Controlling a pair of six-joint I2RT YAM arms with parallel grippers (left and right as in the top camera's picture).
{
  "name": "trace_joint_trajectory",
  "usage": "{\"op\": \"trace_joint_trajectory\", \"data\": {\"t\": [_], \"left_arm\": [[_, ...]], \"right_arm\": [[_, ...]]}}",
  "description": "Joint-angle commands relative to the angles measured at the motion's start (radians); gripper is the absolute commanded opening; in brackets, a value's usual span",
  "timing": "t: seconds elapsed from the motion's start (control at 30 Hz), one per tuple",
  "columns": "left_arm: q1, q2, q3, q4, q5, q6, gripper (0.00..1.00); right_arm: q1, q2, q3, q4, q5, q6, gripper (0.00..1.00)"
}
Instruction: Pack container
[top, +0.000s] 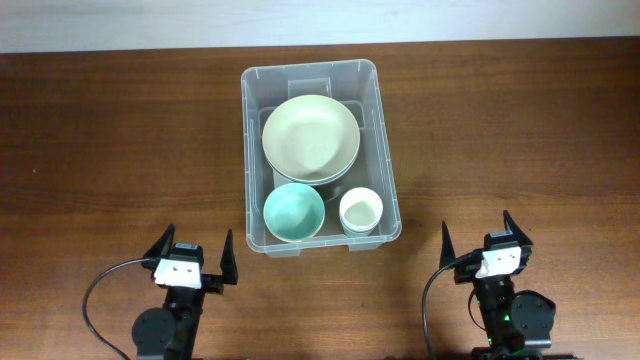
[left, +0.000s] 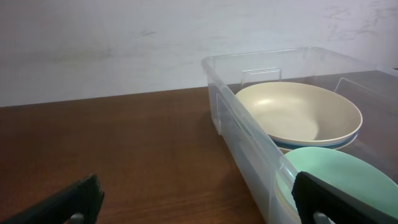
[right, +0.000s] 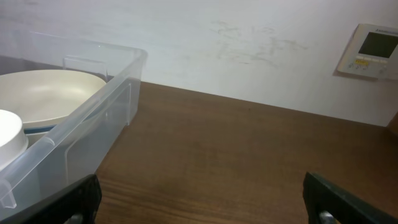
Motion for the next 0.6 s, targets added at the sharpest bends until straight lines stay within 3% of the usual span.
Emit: {"op": "trace_joint_trajectory", "data": {"t": [0.0,0.57], "left_arm": [[-0.004,-0.011,-0.006,-0.002,-0.011,0.016,0.99],[-0.004,-0.011,-0.006,-0.002,-0.011,0.016,0.99]], "right_arm": [[0.009,-0.006,-0.005,-0.006,-0.012,-0.003,0.99],[0.009,-0.006,-0.005,-0.006,-0.012,-0.003,0.99]]}}
